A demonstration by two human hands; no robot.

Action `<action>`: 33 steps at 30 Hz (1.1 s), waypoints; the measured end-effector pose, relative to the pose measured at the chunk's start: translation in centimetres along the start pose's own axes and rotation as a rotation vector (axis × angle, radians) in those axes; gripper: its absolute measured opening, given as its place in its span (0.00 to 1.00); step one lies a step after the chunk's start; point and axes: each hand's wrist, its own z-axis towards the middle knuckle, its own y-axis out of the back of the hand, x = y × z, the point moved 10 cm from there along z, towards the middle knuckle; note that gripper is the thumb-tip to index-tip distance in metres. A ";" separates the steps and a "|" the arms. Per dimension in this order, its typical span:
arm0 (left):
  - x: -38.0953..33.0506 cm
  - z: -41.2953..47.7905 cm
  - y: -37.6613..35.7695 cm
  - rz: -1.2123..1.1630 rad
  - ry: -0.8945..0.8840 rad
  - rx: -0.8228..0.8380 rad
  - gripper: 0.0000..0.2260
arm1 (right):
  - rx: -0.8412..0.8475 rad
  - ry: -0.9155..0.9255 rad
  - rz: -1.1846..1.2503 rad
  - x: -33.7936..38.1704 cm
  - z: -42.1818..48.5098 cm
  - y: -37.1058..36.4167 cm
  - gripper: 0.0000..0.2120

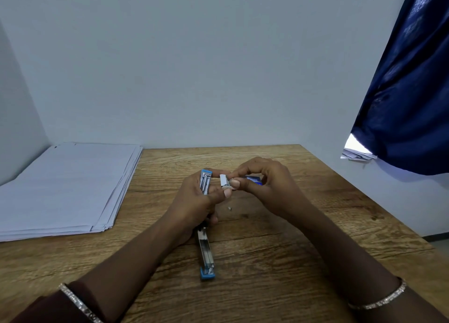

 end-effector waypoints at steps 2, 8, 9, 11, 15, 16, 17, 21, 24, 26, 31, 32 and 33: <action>0.1 0.0 0.0 -0.014 0.004 0.002 0.12 | -0.018 0.005 0.003 -0.1 0.1 0.1 0.04; 0.5 0.1 0.1 -0.073 0.025 0.002 0.12 | -0.043 0.002 0.050 -0.4 0.1 0.2 0.05; 0.6 0.1 0.1 -0.083 0.029 0.003 0.12 | -0.049 -0.002 0.067 -0.5 0.1 0.2 0.05; 0.8 0.2 0.2 -0.097 0.040 0.004 0.11 | -0.054 -0.011 0.103 -0.5 0.1 0.2 0.05; 0.9 0.3 0.2 -0.101 0.045 0.011 0.11 | -0.065 -0.033 0.128 -0.7 0.0 0.0 0.05; 1.0 0.3 0.2 -0.106 0.050 0.012 0.12 | -0.072 -0.036 0.139 -0.7 0.0 0.1 0.04; 1.1 0.3 0.2 -0.112 0.058 0.014 0.12 | -0.082 -0.040 0.157 -0.7 0.0 0.2 0.04; 1.2 0.2 0.1 -0.133 0.082 0.010 0.13 | -0.147 -0.095 0.260 -1.2 -0.2 0.7 0.05; 1.4 0.3 0.3 -0.150 0.118 -0.015 0.13 | -0.209 -0.180 0.352 -2.2 -0.3 1.1 0.04; 1.5 0.3 0.5 -0.164 0.131 -0.035 0.13 | -0.258 -0.217 0.415 -2.8 -0.4 1.8 0.03; 1.6 0.3 0.9 -0.233 0.119 -0.082 0.14 | -0.353 -0.386 0.561 -5.2 -1.4 2.8 0.04; 1.5 0.3 0.9 -0.246 0.112 -0.086 0.14 | -0.332 -0.452 0.616 -5.8 -1.7 2.1 0.04; 1.4 0.3 1.0 -0.254 0.106 -0.091 0.14 | -0.299 -0.513 0.679 -6.2 -1.9 1.3 0.04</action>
